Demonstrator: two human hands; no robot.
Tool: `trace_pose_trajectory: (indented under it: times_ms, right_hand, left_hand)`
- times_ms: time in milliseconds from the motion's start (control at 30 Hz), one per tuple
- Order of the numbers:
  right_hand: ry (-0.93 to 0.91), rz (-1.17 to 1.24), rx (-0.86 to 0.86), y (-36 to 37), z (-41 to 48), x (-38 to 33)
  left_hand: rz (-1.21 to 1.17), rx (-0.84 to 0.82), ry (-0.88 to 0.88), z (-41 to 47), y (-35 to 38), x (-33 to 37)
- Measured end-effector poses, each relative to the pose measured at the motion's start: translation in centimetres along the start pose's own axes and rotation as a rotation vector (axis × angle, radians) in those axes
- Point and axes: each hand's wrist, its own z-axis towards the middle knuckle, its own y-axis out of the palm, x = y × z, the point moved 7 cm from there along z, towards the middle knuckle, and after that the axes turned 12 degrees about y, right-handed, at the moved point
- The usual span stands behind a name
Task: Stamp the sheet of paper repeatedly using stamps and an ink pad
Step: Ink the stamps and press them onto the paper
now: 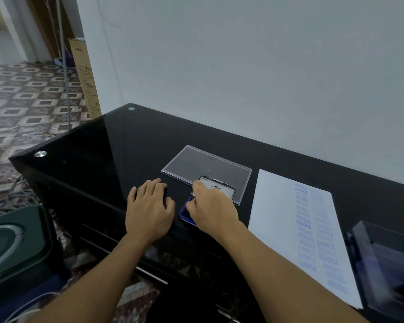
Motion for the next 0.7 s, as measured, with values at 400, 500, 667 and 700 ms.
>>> trace_pose_trajectory:
  times_ms: [400,500,667,700]
  right_hand:
    - [0.047,0.049,-0.034,-0.6,0.4,0.2]
    - [0.021,-0.005,-0.019,-0.3,0.3,0.1]
    - [-0.030,-0.030,0.002,-0.6,-0.9,-0.2]
    - [-0.039,-0.035,-0.001,-0.6,-1.2,-0.2]
  left_hand:
    - [0.006,-0.009,0.006,0.0,0.0,0.1]
    - [0.006,-0.007,0.013,0.0,0.0,0.0]
    - [0.007,-0.025,0.024,-0.1,0.1,0.0]
    - [0.005,-0.034,0.031,0.0,0.2,-0.1]
